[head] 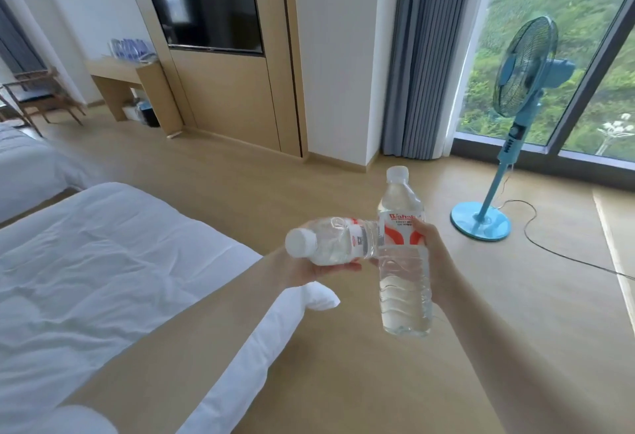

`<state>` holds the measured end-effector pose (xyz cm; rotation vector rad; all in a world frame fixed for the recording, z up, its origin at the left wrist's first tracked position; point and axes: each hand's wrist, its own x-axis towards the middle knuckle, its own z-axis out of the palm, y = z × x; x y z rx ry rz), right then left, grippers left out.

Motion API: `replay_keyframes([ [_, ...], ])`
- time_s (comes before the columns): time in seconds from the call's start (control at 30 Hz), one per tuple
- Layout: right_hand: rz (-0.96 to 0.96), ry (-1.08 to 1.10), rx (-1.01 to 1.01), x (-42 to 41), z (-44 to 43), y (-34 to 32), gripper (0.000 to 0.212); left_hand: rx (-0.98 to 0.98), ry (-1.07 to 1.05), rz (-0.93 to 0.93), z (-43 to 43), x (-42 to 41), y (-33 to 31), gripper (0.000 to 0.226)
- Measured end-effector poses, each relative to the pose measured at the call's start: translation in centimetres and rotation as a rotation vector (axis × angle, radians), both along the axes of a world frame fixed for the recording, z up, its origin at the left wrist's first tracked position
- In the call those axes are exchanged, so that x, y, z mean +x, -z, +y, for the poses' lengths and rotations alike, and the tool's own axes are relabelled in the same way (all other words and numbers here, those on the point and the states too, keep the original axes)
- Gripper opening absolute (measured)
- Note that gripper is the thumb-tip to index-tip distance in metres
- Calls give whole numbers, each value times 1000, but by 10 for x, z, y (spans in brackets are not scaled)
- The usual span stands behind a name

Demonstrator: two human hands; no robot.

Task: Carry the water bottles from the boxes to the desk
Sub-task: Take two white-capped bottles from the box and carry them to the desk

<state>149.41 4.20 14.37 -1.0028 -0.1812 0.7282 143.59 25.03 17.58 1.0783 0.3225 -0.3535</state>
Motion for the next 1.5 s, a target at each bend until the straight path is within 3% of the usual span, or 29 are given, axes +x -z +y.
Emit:
replay_keyframes([
  [0.1, 23, 22, 7, 28, 2, 14, 78, 24, 68, -65, 8, 28, 15, 19],
  [0.33, 46, 58, 12, 125, 30, 25, 73, 195, 266, -209, 37, 125, 23, 50],
  [0.5, 17, 28, -61, 214, 61, 12, 66, 323, 367, -264, 75, 211, 12, 47],
  [0.6, -11, 32, -60, 264, 83, 1, 61, 478, 411, -318, 96, 260, 0, 28],
  [0.7, 1, 25, -50, 302, 103, 1, 60, 547, 328, -412, 114, 303, -1, 48],
  [0.87, 7, 69, -254, 356, 127, 13, 80, 292, 71, -396, 128, 369, 20, 89],
  [1.13, 75, 122, -243, 463, 139, 29, 55, 232, -131, -253, 148, 453, 52, 99],
  [1.33, -7, 68, -301, 565, 141, 12, 44, 290, -276, -95, 142, 523, 52, 99],
  [1.5, -33, 10, -299, 633, 143, -3, 28, 259, -387, 18, 132, 572, 50, 54],
])
